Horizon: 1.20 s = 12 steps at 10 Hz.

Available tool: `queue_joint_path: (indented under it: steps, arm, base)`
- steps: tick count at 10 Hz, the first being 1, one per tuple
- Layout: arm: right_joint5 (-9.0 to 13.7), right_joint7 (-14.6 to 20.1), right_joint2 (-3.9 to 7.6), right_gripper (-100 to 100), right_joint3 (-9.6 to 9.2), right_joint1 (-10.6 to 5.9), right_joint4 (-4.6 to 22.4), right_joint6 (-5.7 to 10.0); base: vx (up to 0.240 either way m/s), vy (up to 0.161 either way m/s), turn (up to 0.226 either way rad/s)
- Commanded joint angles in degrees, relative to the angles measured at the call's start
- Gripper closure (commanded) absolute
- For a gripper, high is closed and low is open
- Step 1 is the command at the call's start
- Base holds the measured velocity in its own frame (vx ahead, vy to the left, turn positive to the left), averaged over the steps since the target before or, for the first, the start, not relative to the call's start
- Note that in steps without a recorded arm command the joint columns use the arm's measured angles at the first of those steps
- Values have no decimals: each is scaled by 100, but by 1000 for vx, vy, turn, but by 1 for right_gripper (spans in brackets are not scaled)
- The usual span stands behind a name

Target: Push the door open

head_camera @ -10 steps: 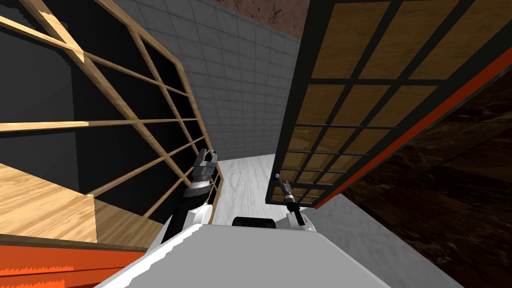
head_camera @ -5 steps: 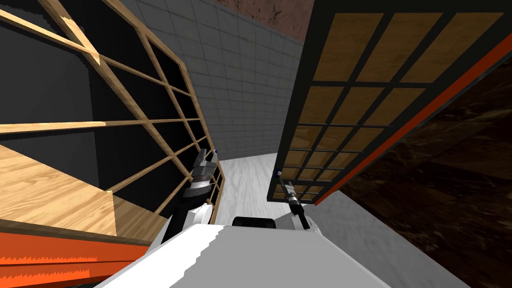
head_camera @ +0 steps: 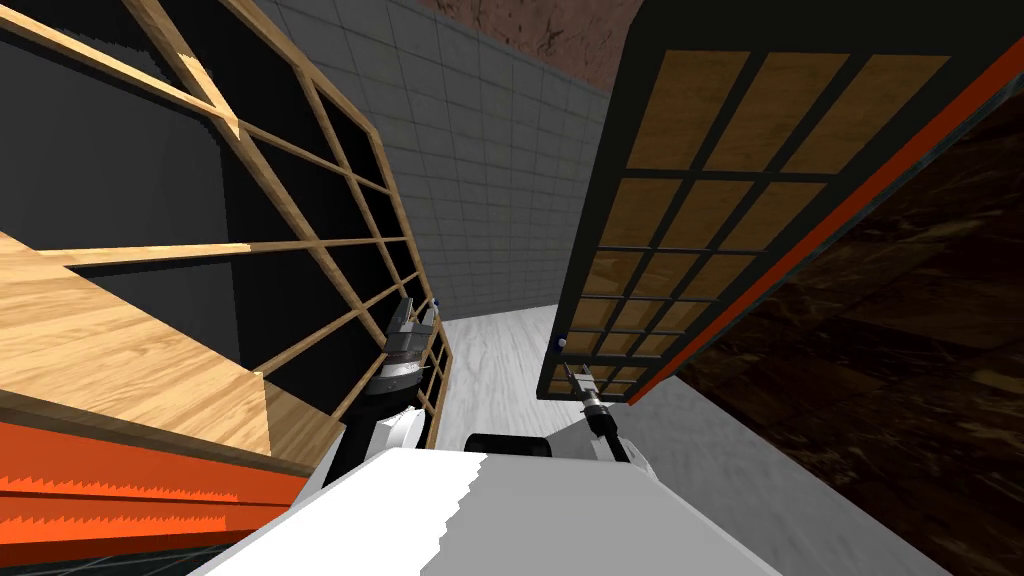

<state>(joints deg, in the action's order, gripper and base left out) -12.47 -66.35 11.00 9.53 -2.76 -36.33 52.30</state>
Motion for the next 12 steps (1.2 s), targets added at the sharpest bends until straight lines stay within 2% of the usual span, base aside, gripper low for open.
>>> queue_joint_path:
  steps: [1,2,3,11,12]
  arm:
    - [-49,-158,57,-100,14,28,9,18]
    - [-92,-288,101,-100,25,59,1,29]
    - [-66,-202,77,-100,20,27,25,29]
    - [-23,-356,6,-100,109,-30,77,1]
    - [-23,-356,6,100,109,-30,77,1]
  base:
    - [-31,61,-23]
    - [-35,55,-25]
    - [-17,25,-10]
    - [184,-5,28]
    - [-14,0,-5]
